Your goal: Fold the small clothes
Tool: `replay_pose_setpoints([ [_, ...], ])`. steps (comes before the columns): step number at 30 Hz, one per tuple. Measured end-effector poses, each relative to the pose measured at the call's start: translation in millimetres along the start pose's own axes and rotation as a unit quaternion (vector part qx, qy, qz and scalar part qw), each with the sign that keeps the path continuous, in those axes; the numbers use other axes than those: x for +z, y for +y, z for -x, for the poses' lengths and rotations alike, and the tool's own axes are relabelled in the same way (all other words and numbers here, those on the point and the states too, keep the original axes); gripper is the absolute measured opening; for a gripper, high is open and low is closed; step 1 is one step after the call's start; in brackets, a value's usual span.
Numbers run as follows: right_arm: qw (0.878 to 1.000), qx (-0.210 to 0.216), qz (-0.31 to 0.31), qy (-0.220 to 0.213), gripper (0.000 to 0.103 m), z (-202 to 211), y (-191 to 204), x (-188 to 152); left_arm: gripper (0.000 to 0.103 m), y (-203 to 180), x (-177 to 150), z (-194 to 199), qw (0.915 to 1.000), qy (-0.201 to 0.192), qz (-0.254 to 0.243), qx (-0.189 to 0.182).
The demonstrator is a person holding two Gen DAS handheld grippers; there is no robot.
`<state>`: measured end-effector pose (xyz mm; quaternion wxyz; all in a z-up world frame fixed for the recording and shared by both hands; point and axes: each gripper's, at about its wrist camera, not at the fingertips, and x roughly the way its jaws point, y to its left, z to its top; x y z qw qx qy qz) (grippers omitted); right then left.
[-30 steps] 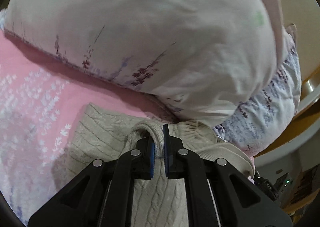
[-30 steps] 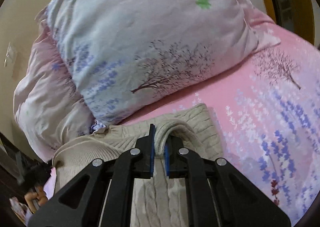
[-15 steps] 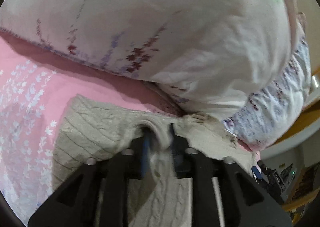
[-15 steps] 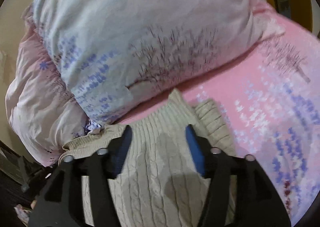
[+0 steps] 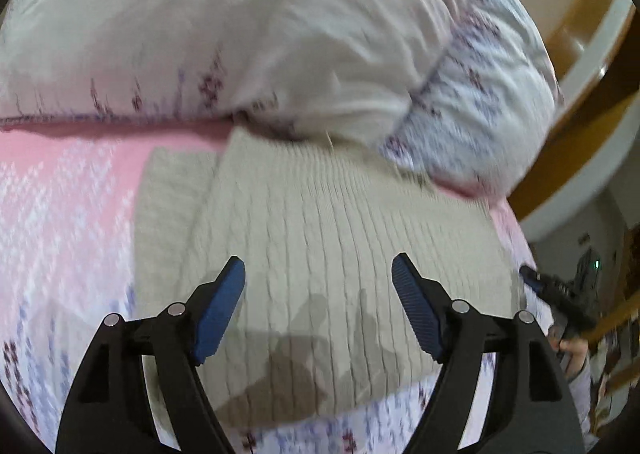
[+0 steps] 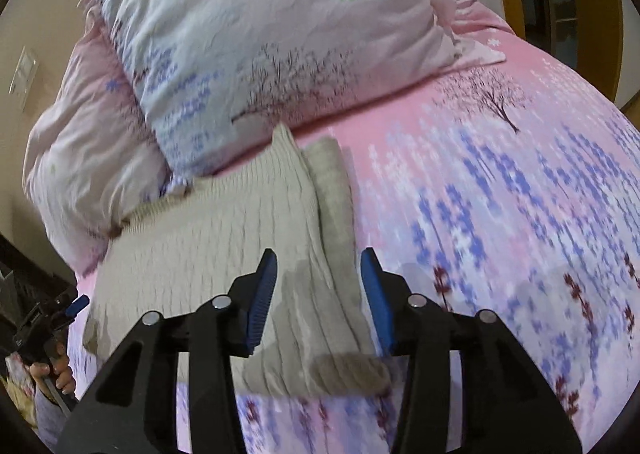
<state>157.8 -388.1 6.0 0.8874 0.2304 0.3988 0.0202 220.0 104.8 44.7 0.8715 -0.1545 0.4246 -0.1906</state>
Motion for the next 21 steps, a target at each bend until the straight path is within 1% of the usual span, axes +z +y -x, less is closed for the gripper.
replay_pose_setpoints([
  [2,1.000,-0.007,0.010,0.009,0.044,-0.1,-1.0,-6.1,0.076,0.9,-10.8,2.5,0.9999,0.007,-0.008,0.005],
  [4,1.000,-0.008,0.014,0.019,0.035,-3.1,-1.9,-10.5,0.075,2.3,-16.6,-2.0,0.9998,0.016,-0.007,0.012],
  [5,1.000,-0.006,0.016,0.026,0.024,-6.2,-1.4,-12.5,0.073,3.1,-20.0,-3.7,0.9997,0.021,-0.004,0.016],
  [9,1.000,-0.004,0.018,0.018,0.014,-2.4,-0.6,-15.9,0.071,8.2,-26.4,-3.5,0.9995,0.021,0.001,0.023],
  [13,1.000,0.005,0.006,0.008,0.010,6.7,-6.3,-16.0,0.070,8.1,-31.6,-1.6,0.9994,0.022,0.001,0.026],
  [19,0.999,-0.025,0.006,0.023,0.010,-1.7,-6.6,-19.8,0.064,8.1,-44.4,2.0,0.9994,0.012,0.006,0.033],
  [21,0.998,-0.048,0.022,0.023,0.015,-5.1,0.9,-18.8,0.063,7.1,-49.9,3.0,0.9992,0.011,0.004,0.038],
])
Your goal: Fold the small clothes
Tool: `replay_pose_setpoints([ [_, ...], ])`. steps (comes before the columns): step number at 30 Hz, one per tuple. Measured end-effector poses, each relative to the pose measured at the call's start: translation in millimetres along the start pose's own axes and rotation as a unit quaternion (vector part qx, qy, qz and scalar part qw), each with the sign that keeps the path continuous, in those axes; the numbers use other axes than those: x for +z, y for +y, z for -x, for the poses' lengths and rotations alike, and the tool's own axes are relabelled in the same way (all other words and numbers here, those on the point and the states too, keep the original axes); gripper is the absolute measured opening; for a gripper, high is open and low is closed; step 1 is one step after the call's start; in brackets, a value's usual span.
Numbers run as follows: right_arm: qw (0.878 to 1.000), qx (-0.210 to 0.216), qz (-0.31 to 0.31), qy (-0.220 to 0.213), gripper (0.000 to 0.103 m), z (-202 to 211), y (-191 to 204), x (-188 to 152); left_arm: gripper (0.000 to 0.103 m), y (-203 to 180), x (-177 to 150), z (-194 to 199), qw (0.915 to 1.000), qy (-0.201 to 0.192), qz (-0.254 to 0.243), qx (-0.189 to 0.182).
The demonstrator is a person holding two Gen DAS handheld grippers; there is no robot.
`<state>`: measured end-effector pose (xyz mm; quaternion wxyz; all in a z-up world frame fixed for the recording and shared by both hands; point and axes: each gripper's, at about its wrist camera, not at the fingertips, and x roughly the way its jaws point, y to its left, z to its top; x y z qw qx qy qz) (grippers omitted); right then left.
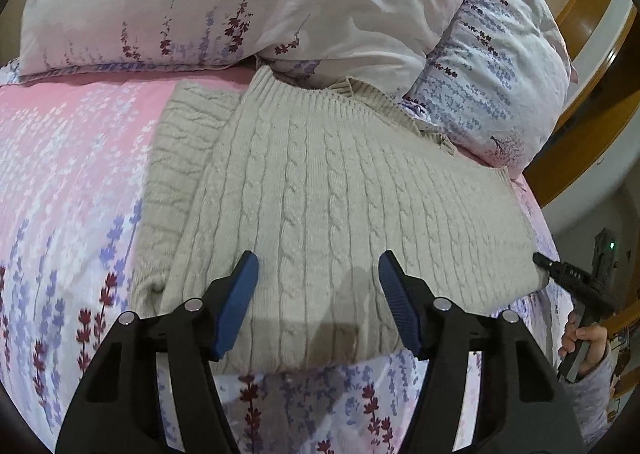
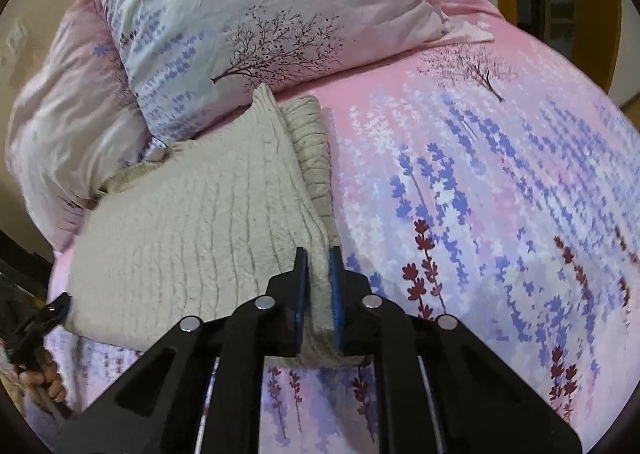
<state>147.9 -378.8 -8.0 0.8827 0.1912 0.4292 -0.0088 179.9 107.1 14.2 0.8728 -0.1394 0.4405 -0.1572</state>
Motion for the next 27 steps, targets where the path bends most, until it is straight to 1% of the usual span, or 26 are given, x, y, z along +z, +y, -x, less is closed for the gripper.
replay_pose_setpoints([
  [3,0.999,-0.031,0.026,-0.004,0.019,-1.4,11.4,1.2,0.064,-3.9,-6.3,2.5,0.9999,-0.001,-0.012,0.009],
  [4,0.999,-0.036,0.031,-0.007,0.020,0.5,13.9,2.3,0.064,-3.8,-7.1,7.6,0.9998,-0.008,-0.013,0.008],
  [5,0.999,-0.037,0.033,-0.014,0.025,4.2,16.1,3.6,0.064,-1.7,-6.8,13.1,0.9998,-0.015,-0.009,0.005],
  [7,0.998,-0.044,0.035,-0.036,0.042,12.6,20.4,5.9,0.064,9.3,-3.3,27.8,0.9992,-0.039,0.011,0.001],
  [8,0.997,-0.049,0.041,-0.054,0.045,19.6,25.6,7.5,0.064,15.0,-0.2,32.2,0.9987,-0.047,0.018,0.005],
  [9,0.995,-0.047,0.048,-0.067,0.050,24.6,30.9,9.4,0.064,20.8,3.9,35.6,0.9983,-0.052,0.025,0.014],
  [10,0.994,-0.042,0.056,-0.078,0.052,29.0,37.2,10.5,0.064,29.1,8.6,38.2,0.9976,-0.055,0.036,0.021],
  [11,0.993,-0.027,0.069,-0.086,0.059,32.3,47.8,12.5,0.064,35.8,13.0,38.4,0.9971,-0.055,0.046,0.025],
  [12,0.993,-0.014,0.080,-0.087,0.064,33.1,56.2,13.1,0.065,45.2,18.2,37.2,0.9963,-0.051,0.062,0.031],
  [13,0.992,0.003,0.093,-0.085,0.066,32.1,67.5,13.3,0.065,51.6,21.4,34.9,0.9958,-0.046,0.073,0.030],
  [14,0.991,0.013,0.107,-0.080,0.070,29.2,78.9,13.5,0.066,59.6,25.4,30.8,0.9951,-0.037,0.088,0.027],
  [16,0.987,0.020,0.143,-0.068,0.072,18.1,107.1,12.2,0.066,69.3,30.2,23.9,0.9931,-0.025,0.113,0.019],
  [19,0.981,0.019,0.184,-0.059,0.077,3.6,144.1,11.0,0.067,74.3,33.6,14.4,0.9921,-0.009,0.125,0.009],
  [21,0.975,0.009,0.217,-0.057,0.080,-9.0,170.0,9.2,0.067,73.1,33.5,8.1,0.9920,0.000,0.126,0.008],
  [23,0.970,-0.004,0.238,-0.054,0.082,-19.8,187.3,6.8,0.068,70.1,33.5,0.9,0.9919,0.012,0.126,-0.002],
  [24,0.968,-0.008,0.247,-0.051,0.083,-24.9,193.8,6.3,0.070,68.2,33.0,1.0,0.9924,0.008,0.123,0.000],
  [27,0.967,-0.011,0.252,-0.038,0.083,-38.5,207.0,3.5,0.073,59.9,34.6,-3.8,0.9940,0.012,0.109,0.002],
])
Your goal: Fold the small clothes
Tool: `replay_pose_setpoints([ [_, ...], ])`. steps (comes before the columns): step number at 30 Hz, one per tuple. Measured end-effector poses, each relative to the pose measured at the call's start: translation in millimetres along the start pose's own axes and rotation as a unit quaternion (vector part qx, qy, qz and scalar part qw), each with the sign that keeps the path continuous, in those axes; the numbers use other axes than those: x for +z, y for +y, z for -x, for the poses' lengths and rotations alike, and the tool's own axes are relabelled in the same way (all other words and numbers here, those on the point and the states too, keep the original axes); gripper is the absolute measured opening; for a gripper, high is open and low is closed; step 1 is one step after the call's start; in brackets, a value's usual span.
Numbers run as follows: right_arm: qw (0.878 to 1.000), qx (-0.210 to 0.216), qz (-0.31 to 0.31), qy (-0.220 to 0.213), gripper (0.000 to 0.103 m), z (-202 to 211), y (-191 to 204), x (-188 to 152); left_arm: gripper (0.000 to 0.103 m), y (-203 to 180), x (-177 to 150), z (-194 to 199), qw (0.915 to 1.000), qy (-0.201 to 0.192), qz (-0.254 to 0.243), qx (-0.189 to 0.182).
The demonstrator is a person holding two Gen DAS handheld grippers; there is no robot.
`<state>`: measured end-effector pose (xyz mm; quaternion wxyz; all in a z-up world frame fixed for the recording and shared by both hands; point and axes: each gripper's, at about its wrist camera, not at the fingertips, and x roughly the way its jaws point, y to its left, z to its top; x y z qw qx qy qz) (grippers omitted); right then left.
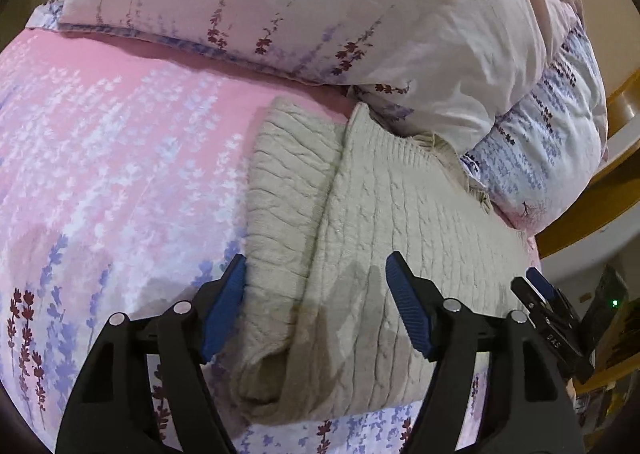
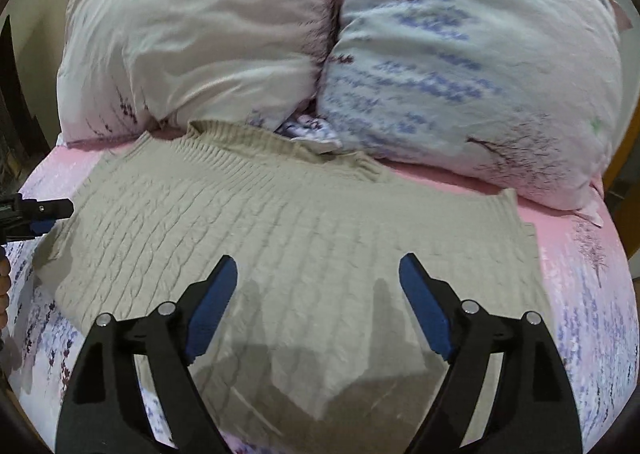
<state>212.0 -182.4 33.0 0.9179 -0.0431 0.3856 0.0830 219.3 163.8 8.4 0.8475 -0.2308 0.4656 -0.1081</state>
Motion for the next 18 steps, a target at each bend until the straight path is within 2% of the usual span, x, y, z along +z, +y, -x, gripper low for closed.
replay_pose_setpoints([
  [3,1.000,-0.009,0.000,0.009,0.084,-9.1,4.2,-2.0,0.075,-2.9,0.6,-2.1,0.9999,-0.001,-0.011,0.005],
  [8,0.999,-0.022,-0.001,0.025,0.091,-20.3,4.8,-9.6,0.075,-6.5,-0.5,-3.4,0.9998,-0.008,-0.014,0.011],
  [13,0.999,-0.015,-0.016,0.036,0.097,-28.9,-0.1,-9.8,0.074,-12.4,0.2,-6.9,0.9993,-0.011,-0.023,0.025],
  [16,0.999,-0.013,-0.016,0.034,0.099,-30.1,-0.6,-10.9,0.068,-13.3,2.7,-10.4,0.9996,-0.009,-0.017,0.019],
  [18,0.999,-0.013,-0.018,0.032,0.100,-31.0,-1.1,-11.3,0.055,-10.7,3.2,-11.4,0.9999,-0.007,-0.004,0.008],
])
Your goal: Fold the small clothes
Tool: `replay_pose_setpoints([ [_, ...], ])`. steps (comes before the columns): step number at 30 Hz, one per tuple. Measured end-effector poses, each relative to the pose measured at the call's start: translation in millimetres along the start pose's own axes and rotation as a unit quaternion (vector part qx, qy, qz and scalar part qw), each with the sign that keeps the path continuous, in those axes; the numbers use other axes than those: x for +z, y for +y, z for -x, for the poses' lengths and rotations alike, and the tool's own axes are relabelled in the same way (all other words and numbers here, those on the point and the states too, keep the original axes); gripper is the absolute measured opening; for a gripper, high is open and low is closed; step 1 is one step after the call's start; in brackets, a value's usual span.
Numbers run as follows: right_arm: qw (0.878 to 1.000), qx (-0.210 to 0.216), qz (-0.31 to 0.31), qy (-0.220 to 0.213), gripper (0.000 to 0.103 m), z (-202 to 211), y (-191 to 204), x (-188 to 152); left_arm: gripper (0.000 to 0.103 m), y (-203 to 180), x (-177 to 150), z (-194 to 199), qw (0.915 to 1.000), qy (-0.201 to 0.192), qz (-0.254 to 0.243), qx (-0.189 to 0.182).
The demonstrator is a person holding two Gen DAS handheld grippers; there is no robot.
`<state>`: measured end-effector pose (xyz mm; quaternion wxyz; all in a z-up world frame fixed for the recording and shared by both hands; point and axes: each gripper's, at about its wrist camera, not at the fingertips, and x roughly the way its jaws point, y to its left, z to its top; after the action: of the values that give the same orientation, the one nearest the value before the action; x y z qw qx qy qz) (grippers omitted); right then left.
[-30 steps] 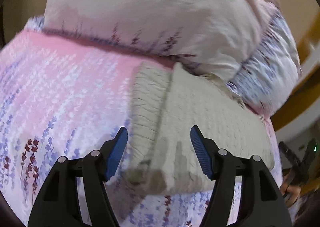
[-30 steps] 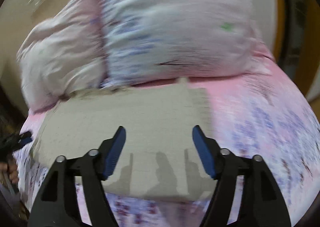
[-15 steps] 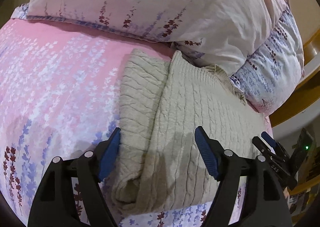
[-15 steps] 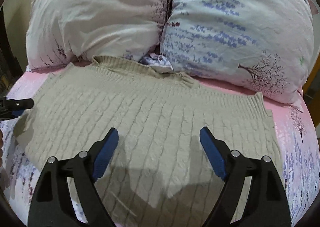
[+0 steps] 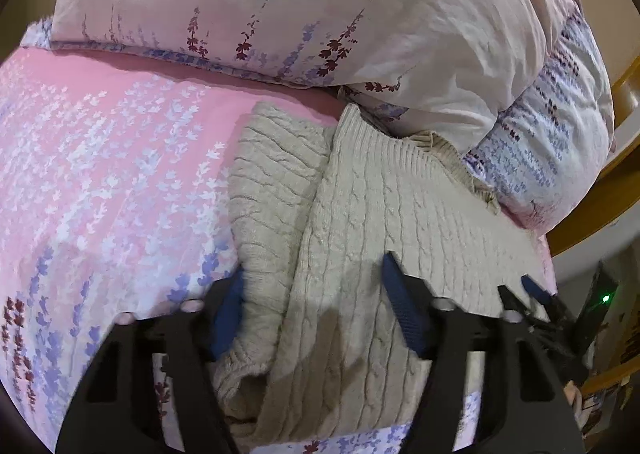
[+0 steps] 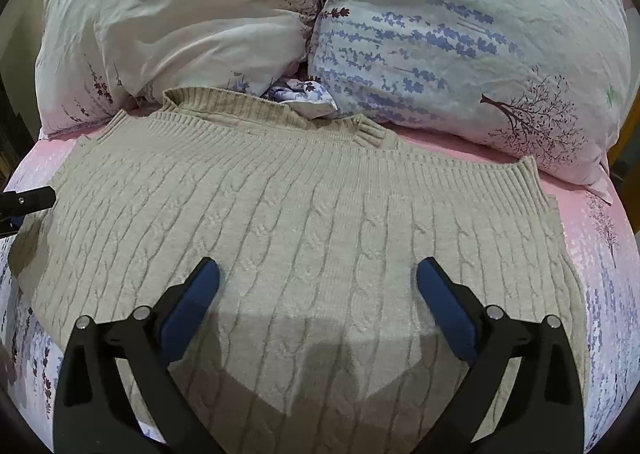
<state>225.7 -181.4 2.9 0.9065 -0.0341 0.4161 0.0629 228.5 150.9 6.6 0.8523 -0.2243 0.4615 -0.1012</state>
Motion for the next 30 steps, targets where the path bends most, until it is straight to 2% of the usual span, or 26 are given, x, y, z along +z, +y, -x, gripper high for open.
replay_pose_setpoints([
  [1,1.000,0.000,0.000,0.000,0.100,-0.2,-0.1,0.0,0.051,2.2,0.2,-0.1,0.9999,-0.001,0.010,-0.007],
  [3,1.000,0.000,-0.001,-0.001,0.100,-2.2,0.0,0.8,0.027,6.2,0.5,-1.8,0.9991,0.004,0.031,-0.028],
  [5,1.000,0.001,0.001,-0.002,0.101,-4.3,0.4,1.7,0.022,9.1,0.2,-2.2,0.9976,0.007,0.050,-0.048],
  [6,1.000,0.001,0.001,-0.001,0.101,-4.4,0.4,1.8,0.021,9.5,0.5,-1.5,0.9968,0.006,0.057,-0.055],
  [9,1.000,0.005,0.002,0.001,0.101,-4.7,-0.1,2.2,0.019,6.3,2.7,6.8,0.9905,-0.005,0.083,-0.110],
  [12,1.000,0.018,0.002,-0.001,0.101,-0.7,-3.5,1.1,0.019,-11.5,7.7,20.9,0.9819,-0.022,0.080,-0.170],
  [14,1.000,0.025,0.004,-0.001,0.101,1.5,-5.5,0.4,0.018,-31.9,11.3,27.5,0.9747,-0.030,0.069,-0.211],
  [17,1.000,0.025,0.012,0.000,0.101,5.1,-6.8,-1.2,0.018,-64.0,14.3,23.4,0.9688,-0.029,0.050,-0.241],
  [19,1.000,0.026,0.015,-0.001,0.101,6.9,-8.3,-2.0,0.016,-84.8,14.2,15.4,0.9617,-0.019,0.048,-0.269],
  [21,0.999,0.034,0.017,-0.005,0.101,13.4,-12.8,-4.4,0.008,-110.4,14.3,5.6,0.9535,-0.010,0.040,-0.299],
  [22,0.999,0.038,0.016,-0.007,0.101,17.7,-15.4,-6.0,0.008,-122.3,14.6,1.4,0.9499,-0.005,0.034,-0.311],
  [23,0.999,0.043,0.016,-0.012,0.101,23.4,-20.5,-8.6,0.000,-138.0,13.6,-2.8,0.9450,0.001,0.025,-0.326],
  [24,0.999,0.048,0.015,-0.017,0.101,28.4,-26.2,-11.5,0.000,-153.9,12.8,-7.2,0.9388,0.007,0.014,-0.344],
  [25,0.998,0.055,0.015,-0.019,0.101,32.7,-32.6,-14.5,0.000,-177.0,10.3,-12.8,0.9350,0.012,-0.006,-0.354],
  [27,0.997,0.080,0.006,-0.015,0.101,39.0,-52.9,-22.7,0.000,-210.0,5.3,-28.0,0.9347,0.024,-0.040,-0.352],
  [28,0.996,0.089,-0.001,-0.009,0.101,39.9,-60.9,-25.4,0.000,-221.0,0.9,-38.0,0.9373,0.034,-0.049,-0.344],
  [30,0.992,0.120,-0.036,-0.004,0.101,46.4,-84.0,-31.6,0.000,-228.8,-5.8,-54.2,0.9320,0.066,-0.048,-0.353],
])
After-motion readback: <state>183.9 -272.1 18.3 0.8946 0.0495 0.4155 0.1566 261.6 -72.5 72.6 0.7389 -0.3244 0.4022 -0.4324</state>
